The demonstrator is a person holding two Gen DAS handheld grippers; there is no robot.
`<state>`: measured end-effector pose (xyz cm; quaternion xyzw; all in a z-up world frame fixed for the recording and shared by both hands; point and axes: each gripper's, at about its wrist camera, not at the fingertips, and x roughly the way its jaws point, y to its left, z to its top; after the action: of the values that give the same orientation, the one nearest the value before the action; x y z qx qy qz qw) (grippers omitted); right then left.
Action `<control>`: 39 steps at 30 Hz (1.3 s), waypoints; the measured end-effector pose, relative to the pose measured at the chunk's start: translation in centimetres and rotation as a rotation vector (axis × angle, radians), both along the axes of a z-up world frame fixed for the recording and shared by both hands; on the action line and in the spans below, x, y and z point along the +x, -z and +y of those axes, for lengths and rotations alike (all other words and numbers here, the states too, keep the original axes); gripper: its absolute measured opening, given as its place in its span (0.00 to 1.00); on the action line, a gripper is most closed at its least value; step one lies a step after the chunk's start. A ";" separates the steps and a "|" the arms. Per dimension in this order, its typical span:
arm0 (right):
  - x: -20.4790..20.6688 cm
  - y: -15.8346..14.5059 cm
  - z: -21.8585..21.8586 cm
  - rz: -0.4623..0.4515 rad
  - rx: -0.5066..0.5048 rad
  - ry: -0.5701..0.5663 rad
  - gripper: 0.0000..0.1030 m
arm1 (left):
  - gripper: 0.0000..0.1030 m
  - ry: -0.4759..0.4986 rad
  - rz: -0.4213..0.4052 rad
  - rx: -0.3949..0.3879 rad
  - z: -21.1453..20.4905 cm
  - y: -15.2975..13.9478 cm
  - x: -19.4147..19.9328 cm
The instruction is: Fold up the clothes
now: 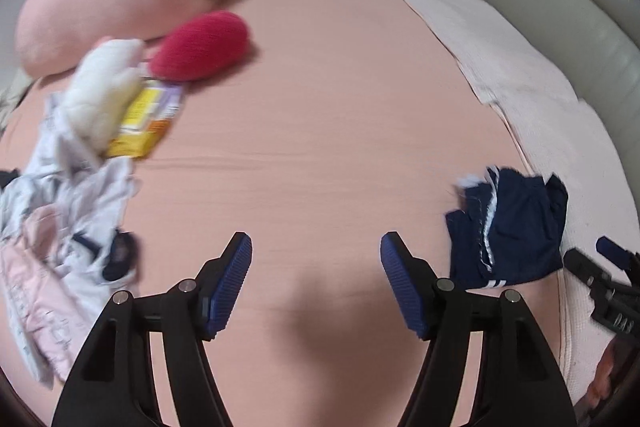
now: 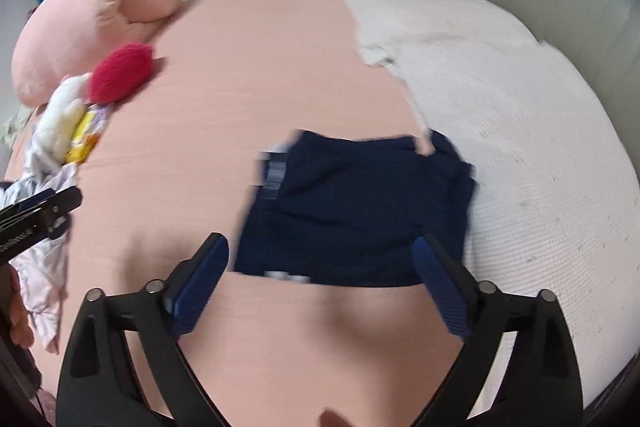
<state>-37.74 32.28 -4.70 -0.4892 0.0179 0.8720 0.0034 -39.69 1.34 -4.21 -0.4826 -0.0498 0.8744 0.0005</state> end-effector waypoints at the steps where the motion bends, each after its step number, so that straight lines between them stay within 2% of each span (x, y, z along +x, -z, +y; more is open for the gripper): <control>1: 0.5 -0.7 -1.4 0.011 0.007 -0.011 0.93 | 0.67 -0.001 0.014 0.017 -0.4 -0.5 0.5; 4: 2.1 -2.4 -5.0 0.033 0.012 -0.037 0.99 | 0.68 -0.002 0.066 0.016 -1.9 -2.7 2.8; 6: 3.4 -3.4 -6.4 0.037 -0.001 -0.033 0.99 | 0.70 -0.021 0.101 0.012 -2.9 -4.3 4.6; 11: 8.6 -6.3 -8.0 0.062 -0.047 -0.005 0.99 | 0.76 -0.041 0.187 0.034 -5.3 -8.5 11.0; 15: 13.9 -8.3 -8.2 0.105 -0.059 0.003 0.99 | 0.79 -0.096 0.219 0.011 -6.6 -10.5 17.6; 19: 19.9 -9.8 -8.6 0.157 -0.042 0.022 0.99 | 0.80 -0.091 0.235 0.026 -7.2 -10.7 24.1; 24: 26.0 -10.1 -9.9 0.169 -0.036 -0.005 0.99 | 0.82 -0.134 0.233 -0.045 -7.4 -10.1 30.7; 29: 32.0 -9.7 -11.3 0.196 -0.019 -0.037 0.99 | 0.82 -0.193 0.241 -0.077 -7.3 -9.8 36.1; 33: 36.0 -7.7 -11.2 0.186 -0.013 -0.016 0.99 | 0.82 -0.166 0.253 -0.048 -6.3 -8.4 39.4; 39: 37.8 -6.6 -11.6 0.167 0.021 -0.034 0.99 | 0.82 -0.118 0.244 -0.060 -4.7 -7.0 41.2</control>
<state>0.04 20.71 1.86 -0.4148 0.0008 0.9099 -0.0081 1.49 -3.40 2.76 -0.3687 -0.0513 0.9262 -0.0595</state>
